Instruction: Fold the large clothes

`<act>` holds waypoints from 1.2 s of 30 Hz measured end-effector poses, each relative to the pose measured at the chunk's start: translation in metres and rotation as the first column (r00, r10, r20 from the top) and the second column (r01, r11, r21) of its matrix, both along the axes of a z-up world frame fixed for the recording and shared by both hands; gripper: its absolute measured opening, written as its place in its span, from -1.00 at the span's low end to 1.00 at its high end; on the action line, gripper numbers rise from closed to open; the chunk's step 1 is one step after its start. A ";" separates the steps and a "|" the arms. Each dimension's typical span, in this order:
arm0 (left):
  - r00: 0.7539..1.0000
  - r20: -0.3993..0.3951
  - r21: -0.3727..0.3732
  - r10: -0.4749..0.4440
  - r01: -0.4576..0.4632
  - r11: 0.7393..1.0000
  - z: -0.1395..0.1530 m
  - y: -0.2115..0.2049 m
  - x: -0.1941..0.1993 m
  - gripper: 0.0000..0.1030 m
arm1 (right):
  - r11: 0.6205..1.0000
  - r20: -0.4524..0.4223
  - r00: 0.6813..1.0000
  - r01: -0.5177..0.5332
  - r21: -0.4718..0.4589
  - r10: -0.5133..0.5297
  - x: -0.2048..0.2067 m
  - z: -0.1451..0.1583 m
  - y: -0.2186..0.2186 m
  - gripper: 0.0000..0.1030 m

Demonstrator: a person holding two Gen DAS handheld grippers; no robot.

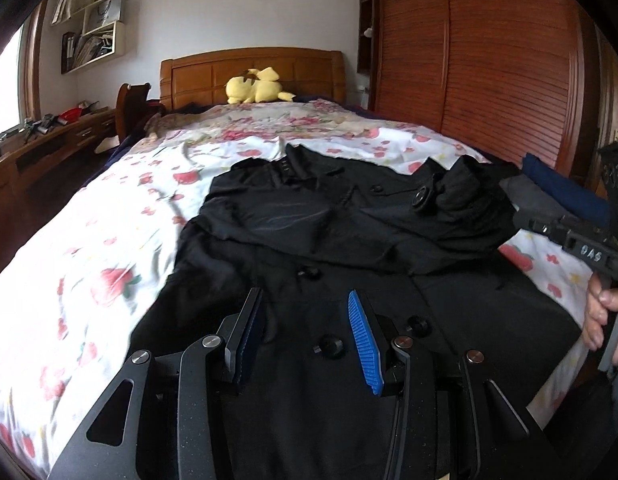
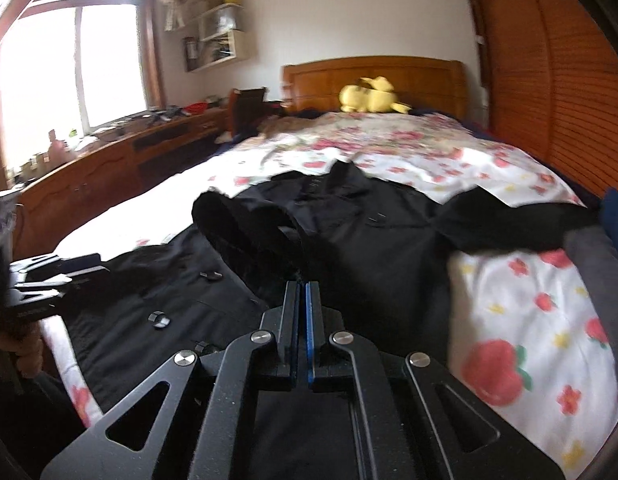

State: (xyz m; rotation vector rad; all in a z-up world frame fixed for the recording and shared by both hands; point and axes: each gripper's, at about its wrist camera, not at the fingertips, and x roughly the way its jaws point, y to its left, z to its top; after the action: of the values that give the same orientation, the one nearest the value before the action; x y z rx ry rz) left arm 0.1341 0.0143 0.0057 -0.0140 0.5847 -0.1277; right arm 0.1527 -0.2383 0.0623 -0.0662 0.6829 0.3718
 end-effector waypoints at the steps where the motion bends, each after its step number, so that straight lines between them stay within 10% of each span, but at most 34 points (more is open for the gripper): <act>1: 1.000 0.006 -0.001 -0.004 0.004 1.000 0.000 -0.003 0.002 -0.14 | 1.000 -0.004 1.000 0.014 -0.006 -0.014 0.000 -0.001 -0.004 -0.94; 12: 0.997 0.017 0.002 -0.077 0.077 0.997 -0.007 -0.033 0.020 -0.14 | 0.998 -0.022 0.998 0.063 -0.032 -0.063 -0.008 0.000 -0.035 -0.91; 15: 0.995 0.021 0.012 -0.095 0.095 0.995 -0.009 -0.039 0.024 -0.14 | 0.996 -0.024 0.997 0.076 -0.038 -0.077 -0.007 -0.001 -0.041 -0.28; 18: 0.994 0.019 0.011 -0.105 0.105 0.994 -0.011 -0.043 0.026 -0.14 | 0.995 -0.058 0.994 0.084 -0.051 -0.087 0.000 -0.012 -0.047 -0.25; 31: 0.994 0.031 0.015 -0.105 0.104 0.994 -0.017 -0.060 0.037 -0.01 | 0.999 -0.281 0.958 0.049 -0.020 -0.053 0.007 -0.061 -0.062 -0.27; 36: 0.995 0.029 0.019 -0.098 0.097 0.995 -0.020 -0.061 0.038 0.06 | 1.000 -0.287 0.958 -0.018 0.001 0.018 0.001 -0.060 -0.048 -0.84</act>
State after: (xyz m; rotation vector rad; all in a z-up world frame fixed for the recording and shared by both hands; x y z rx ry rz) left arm 0.1717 -0.0467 -0.0140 0.0338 0.5567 -0.2174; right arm 0.1542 -0.2863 0.0024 -0.0196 0.9712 0.4023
